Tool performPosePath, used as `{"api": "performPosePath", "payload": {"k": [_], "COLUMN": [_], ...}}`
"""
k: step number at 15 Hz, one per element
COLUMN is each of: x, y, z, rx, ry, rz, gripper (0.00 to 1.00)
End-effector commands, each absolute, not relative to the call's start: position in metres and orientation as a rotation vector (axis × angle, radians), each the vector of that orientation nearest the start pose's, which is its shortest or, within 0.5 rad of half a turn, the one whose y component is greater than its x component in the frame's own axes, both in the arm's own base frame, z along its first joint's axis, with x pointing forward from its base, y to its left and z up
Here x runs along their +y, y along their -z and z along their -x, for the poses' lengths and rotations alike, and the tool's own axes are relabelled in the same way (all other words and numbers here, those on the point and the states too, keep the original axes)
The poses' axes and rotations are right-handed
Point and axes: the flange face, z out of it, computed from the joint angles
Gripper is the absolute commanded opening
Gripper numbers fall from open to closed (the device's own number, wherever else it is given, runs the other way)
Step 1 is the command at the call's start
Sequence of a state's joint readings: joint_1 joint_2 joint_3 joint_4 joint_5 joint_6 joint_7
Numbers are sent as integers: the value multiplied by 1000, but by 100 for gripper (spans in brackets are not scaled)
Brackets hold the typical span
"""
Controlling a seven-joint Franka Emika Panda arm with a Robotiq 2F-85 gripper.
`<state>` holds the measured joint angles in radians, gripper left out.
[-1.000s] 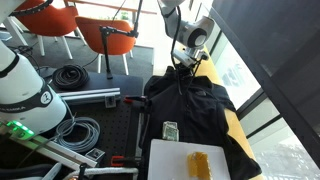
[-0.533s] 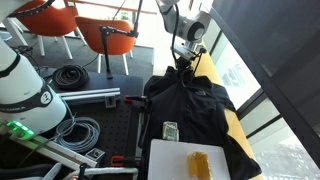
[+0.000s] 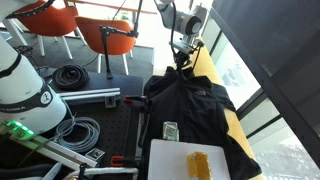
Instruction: Close the zipper of the black vest
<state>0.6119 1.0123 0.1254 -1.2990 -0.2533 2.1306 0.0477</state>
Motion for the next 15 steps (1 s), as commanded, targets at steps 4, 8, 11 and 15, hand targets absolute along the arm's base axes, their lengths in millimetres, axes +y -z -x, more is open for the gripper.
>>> {"api": "performPosePath", "payload": {"k": [4,8,11,15], "x": [493,500,504,498], "y": [-119,-118,-117,-126], "z": [-549,-546,-543,-544], "rx": [-1329,-1351,-1362,-1357], "ry": [-202,-209,-209,-205], "rz": [3003,3003,3001,2990], "gripper": [2,2,2,40]}}
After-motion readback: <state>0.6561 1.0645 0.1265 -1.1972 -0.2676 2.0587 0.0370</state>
